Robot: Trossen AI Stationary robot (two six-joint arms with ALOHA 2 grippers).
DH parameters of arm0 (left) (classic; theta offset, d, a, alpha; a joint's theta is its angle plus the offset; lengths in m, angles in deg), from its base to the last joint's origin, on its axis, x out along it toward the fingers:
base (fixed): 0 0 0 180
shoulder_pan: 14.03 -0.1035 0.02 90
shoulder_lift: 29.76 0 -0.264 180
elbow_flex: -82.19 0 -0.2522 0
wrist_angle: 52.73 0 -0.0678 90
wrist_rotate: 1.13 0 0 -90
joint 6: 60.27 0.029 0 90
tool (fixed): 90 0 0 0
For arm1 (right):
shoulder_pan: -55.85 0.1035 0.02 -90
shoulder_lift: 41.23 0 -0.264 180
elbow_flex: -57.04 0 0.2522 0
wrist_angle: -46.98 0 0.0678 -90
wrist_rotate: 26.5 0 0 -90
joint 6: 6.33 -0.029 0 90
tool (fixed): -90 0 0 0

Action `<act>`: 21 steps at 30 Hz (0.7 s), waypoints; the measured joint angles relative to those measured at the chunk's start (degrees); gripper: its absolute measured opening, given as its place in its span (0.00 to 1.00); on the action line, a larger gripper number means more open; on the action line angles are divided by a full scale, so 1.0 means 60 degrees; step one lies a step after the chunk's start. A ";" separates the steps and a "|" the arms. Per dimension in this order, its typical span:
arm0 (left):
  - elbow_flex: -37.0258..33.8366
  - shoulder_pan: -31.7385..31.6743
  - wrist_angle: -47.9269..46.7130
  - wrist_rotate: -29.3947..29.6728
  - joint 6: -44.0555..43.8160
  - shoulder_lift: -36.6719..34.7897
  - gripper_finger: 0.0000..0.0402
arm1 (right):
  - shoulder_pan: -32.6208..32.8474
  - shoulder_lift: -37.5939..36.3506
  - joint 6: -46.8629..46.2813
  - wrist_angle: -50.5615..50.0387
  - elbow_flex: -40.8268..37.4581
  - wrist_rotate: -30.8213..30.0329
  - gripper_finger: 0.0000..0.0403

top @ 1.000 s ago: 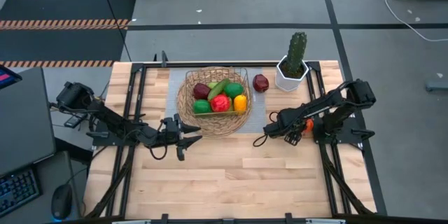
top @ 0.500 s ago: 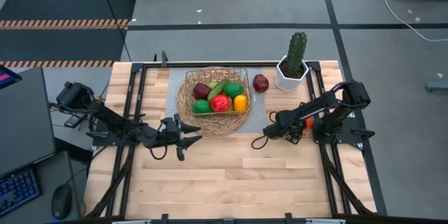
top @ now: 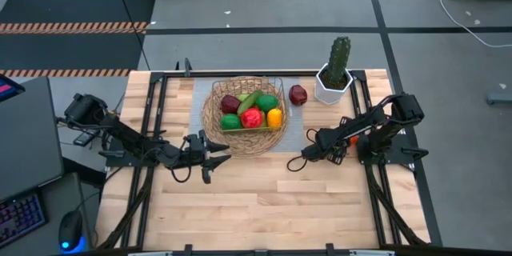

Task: Build produce basket
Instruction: Put the orange pumpkin into the gold wire basket

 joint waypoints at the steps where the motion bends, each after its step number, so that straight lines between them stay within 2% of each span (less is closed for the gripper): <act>1: 0.0000 0.0004 0.0000 -0.0002 0.0000 0.0000 0.43 | 0.0003 0.0000 0.0000 -0.0010 0.0000 -0.0025 0.62; 5: 0.0000 0.0000 0.0000 -0.0003 0.0000 0.0000 0.43 | 0.0000 0.0000 0.0000 -0.0045 0.0000 -0.0046 0.55; 13: 0.0000 0.0000 0.0000 -0.0002 0.0011 0.0000 0.43 | 0.0031 0.0000 -0.0007 -0.0651 0.0208 -0.0047 0.57; 21: 0.0000 0.0000 0.0003 -0.0001 0.0018 0.0000 0.43 | 0.0457 0.0004 -0.0163 -0.1562 0.1833 -0.0274 0.57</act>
